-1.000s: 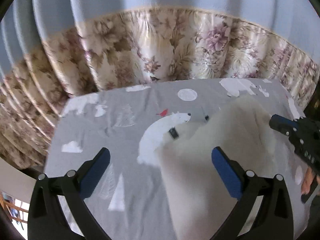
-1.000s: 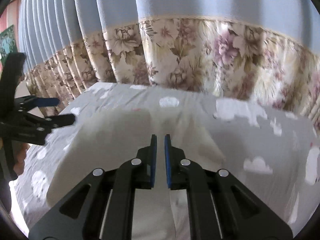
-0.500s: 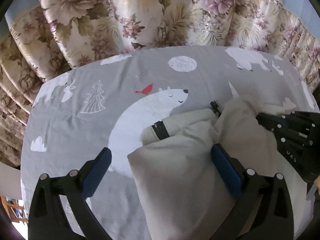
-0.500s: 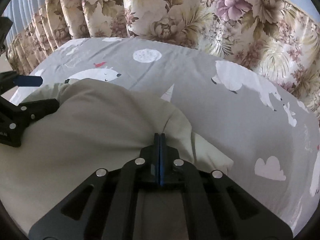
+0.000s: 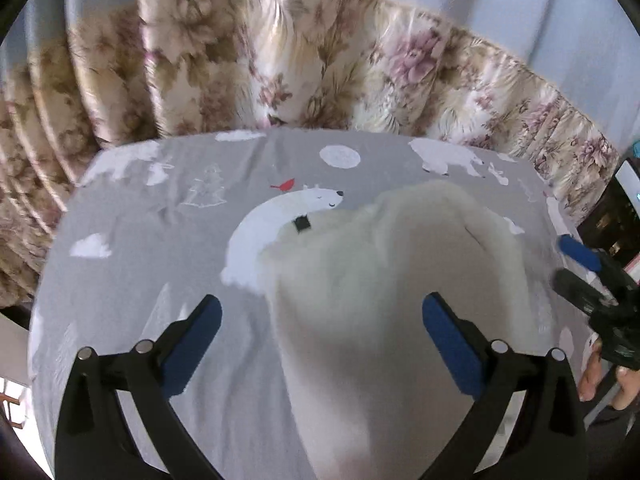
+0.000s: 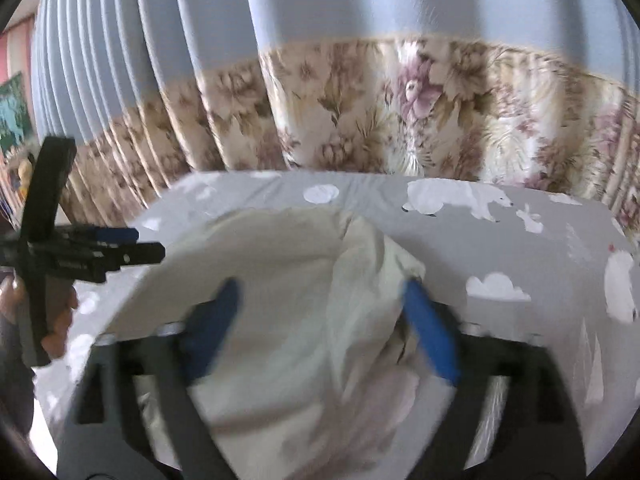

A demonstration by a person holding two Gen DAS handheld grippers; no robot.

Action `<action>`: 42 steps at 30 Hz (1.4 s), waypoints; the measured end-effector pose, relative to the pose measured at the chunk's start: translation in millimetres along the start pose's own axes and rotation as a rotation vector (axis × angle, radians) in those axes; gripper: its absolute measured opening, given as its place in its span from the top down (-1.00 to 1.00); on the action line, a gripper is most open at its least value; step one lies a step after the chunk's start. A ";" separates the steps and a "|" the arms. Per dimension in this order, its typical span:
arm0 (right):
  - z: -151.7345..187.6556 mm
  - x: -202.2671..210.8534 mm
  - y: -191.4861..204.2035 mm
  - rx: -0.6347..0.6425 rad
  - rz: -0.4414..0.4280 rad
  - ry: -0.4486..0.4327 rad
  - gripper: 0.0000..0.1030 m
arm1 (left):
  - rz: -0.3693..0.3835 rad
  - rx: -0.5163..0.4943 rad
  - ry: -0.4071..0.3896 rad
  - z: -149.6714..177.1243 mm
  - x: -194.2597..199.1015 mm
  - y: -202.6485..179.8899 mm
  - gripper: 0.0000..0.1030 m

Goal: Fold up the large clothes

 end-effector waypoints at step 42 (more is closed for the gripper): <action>57.2 187.0 50.5 -0.057 0.454 -0.058 -0.94 | -0.293 0.041 -0.269 102.2 196.5 -56.1 -0.96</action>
Point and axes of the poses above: each gripper's, at about its wrist camera, not at the fingertips, and x roughly against the way its jaws point, y to its left, z to its underside, the point moved 9 cm from there along -x, roughly the way its jaws point, and after that the axes turned 3 degrees about -y, right-handed, at the moved point
